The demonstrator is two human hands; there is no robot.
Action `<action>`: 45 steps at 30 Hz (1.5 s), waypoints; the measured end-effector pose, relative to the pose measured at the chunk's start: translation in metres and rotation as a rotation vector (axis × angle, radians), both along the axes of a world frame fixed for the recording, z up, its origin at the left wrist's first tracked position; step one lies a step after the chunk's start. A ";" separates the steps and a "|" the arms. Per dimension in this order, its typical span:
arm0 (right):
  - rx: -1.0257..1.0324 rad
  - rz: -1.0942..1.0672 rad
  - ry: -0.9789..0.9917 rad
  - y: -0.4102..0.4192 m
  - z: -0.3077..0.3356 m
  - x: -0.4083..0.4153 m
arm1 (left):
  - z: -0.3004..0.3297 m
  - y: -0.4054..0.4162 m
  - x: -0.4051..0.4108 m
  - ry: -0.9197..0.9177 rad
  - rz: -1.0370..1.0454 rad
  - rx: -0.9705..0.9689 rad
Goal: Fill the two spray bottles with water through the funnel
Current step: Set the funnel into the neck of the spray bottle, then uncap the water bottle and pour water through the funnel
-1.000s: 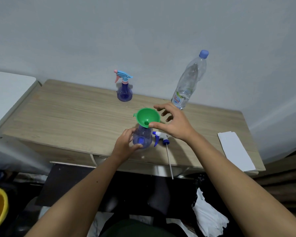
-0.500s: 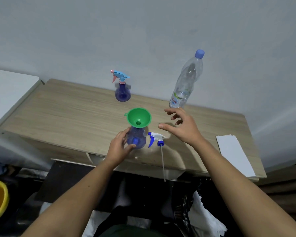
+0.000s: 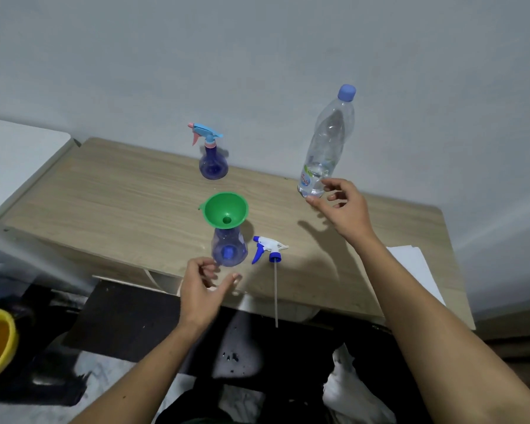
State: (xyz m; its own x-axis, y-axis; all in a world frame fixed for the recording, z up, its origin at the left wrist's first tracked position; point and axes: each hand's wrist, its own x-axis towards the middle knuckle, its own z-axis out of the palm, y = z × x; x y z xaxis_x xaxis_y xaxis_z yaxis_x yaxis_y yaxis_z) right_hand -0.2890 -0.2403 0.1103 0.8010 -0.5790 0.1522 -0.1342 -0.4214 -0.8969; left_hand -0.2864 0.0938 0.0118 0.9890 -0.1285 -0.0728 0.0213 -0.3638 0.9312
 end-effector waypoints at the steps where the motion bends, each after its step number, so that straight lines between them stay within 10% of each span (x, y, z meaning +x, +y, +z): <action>1: 0.007 -0.004 0.000 -0.004 0.000 0.001 | 0.003 -0.009 -0.011 0.024 -0.031 0.000; 25: -0.109 -0.006 -0.037 -0.093 -0.003 0.055 | 0.037 -0.273 0.114 -0.099 -0.251 0.049; 45: 0.005 -0.099 -0.130 -0.074 0.017 0.097 | 0.039 -0.303 0.142 -0.053 -0.149 -0.049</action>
State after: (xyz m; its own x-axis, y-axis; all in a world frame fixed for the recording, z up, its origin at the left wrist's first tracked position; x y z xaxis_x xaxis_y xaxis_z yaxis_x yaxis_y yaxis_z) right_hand -0.1925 -0.3145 0.1270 0.7135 -0.6553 0.2481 -0.0574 -0.4076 -0.9113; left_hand -0.1440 -0.2090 0.0504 0.9611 -0.2758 -0.0114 -0.0788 -0.3137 0.9462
